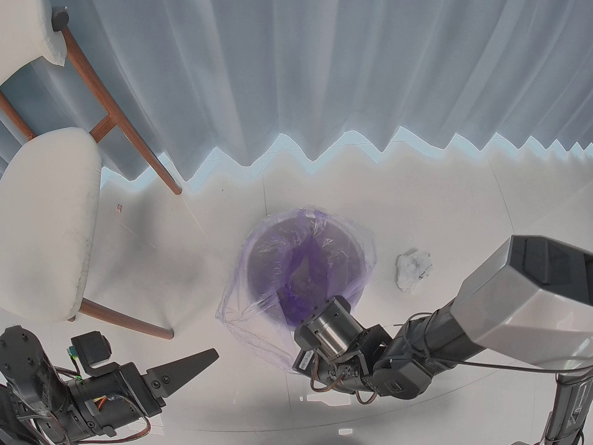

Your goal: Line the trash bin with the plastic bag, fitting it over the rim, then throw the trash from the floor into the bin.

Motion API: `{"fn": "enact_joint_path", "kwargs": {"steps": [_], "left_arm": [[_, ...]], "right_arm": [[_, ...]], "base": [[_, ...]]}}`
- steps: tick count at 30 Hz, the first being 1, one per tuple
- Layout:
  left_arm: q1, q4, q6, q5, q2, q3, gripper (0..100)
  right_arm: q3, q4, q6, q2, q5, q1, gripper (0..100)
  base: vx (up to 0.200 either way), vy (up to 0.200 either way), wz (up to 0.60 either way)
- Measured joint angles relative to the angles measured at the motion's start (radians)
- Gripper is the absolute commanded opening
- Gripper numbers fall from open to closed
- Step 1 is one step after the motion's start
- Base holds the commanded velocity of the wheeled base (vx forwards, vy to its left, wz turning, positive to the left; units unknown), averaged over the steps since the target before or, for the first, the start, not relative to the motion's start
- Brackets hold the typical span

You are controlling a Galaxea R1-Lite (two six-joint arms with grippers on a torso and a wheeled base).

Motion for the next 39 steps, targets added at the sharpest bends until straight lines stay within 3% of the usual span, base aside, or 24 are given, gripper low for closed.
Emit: {"fn": "enact_joint_path", "kwargs": {"steps": [7,12,20,29,39], "left_arm": [[0.0,0.003,-0.008,-0.008,0.008,0.0,100],[-0.001,0.013,-0.01,-0.05,0.034,0.0,100],[0.006,0.019,-0.013,-0.136,0.153,0.0,100],[0.081,0.0,-0.017,-0.147,0.387,-0.084,100],[0.192,-0.185,-0.027,-0.147,0.621,-0.146,100]], "right_arm": [[0.021,-0.007,0.083,0.006,-0.014,0.01,100],[0.031,-0.003,0.09,-0.055,-0.017,-0.007,100],[0.082,-0.003,0.032,-0.197,-0.015,-0.087,100],[0.108,-0.047,-0.028,-0.236,-0.013,-0.192,100],[0.043,-0.131,-0.089,-0.158,-0.013,-0.26,100]], "base": [[0.0,0.0,0.0],[0.0,0.0,0.0],[0.0,0.0,0.0],[0.0,0.0,0.0],[0.0,0.0,0.0]]}}
